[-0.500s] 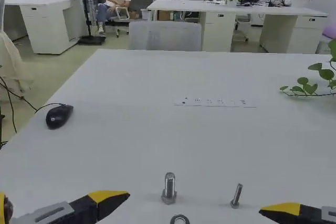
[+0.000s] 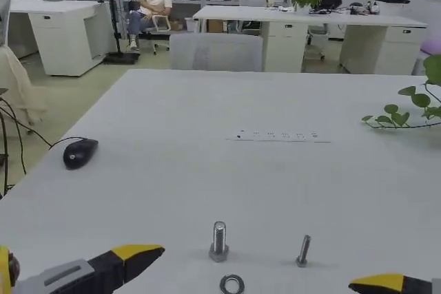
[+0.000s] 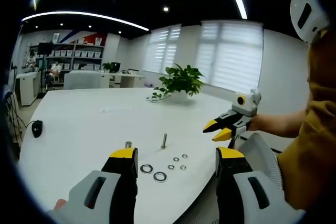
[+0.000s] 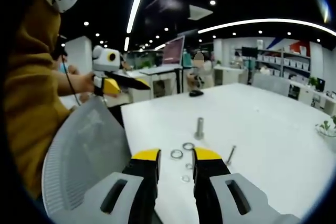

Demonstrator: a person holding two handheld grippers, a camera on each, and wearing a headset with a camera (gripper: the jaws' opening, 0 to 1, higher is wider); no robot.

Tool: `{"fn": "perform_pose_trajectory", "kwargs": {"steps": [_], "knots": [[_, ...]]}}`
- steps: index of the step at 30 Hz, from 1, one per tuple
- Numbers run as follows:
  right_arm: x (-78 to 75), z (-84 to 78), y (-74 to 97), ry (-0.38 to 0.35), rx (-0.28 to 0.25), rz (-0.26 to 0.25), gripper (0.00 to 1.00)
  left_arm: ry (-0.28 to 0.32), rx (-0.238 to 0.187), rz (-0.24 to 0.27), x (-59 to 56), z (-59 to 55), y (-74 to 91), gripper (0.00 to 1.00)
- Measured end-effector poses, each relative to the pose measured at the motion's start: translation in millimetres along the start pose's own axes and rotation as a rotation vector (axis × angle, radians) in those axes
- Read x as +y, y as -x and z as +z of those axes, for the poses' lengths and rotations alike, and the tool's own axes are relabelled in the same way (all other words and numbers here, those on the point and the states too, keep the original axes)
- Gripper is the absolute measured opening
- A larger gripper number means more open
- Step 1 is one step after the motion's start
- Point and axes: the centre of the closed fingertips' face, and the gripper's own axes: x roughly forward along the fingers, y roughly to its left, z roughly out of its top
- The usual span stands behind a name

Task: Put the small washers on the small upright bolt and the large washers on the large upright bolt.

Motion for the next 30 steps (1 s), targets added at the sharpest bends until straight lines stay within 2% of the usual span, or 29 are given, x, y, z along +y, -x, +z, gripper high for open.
{"fn": "perform_pose_trajectory", "kwargs": {"steps": [8,12,14,18,21,22,23,26,30], "knots": [[2.9,-0.4,-1.6,0.000,0.003,0.011,0.26,-0.015,0.031,0.032,11.4,-5.3,-4.6,0.59],[0.4,-1.8,-1.0,-0.001,0.004,0.008,0.26,-0.039,0.109,0.087,23.9,-19.2,-9.0,0.59],[-1.5,-3.7,-0.4,-0.005,0.004,0.007,0.26,-0.045,0.131,0.096,27.5,-24.2,-12.6,0.59],[-3.6,-8.1,-0.8,-0.012,0.014,0.007,0.26,-0.041,0.141,0.097,29.7,-27.6,-17.9,0.59],[-7.0,-12.8,-2.3,-0.010,0.029,0.007,0.26,-0.039,0.172,0.176,45.3,-33.2,-19.1,0.59],[-9.1,-14.3,-3.2,-0.011,0.032,0.005,0.26,-0.031,0.173,0.213,52.3,-33.4,-19.9,0.59],[-10.3,-14.9,-3.7,-0.013,0.033,0.006,0.26,-0.028,0.166,0.225,55.0,-32.6,-21.1,0.59],[-14.7,-16.6,-6.7,-0.014,0.041,0.008,0.26,-0.021,0.169,0.242,59.4,-34.6,-25.6,0.59],[-20.8,-20.6,-10.6,-0.008,0.063,0.015,0.26,-0.013,0.178,0.232,58.9,-40.9,-31.4,0.59]]}}
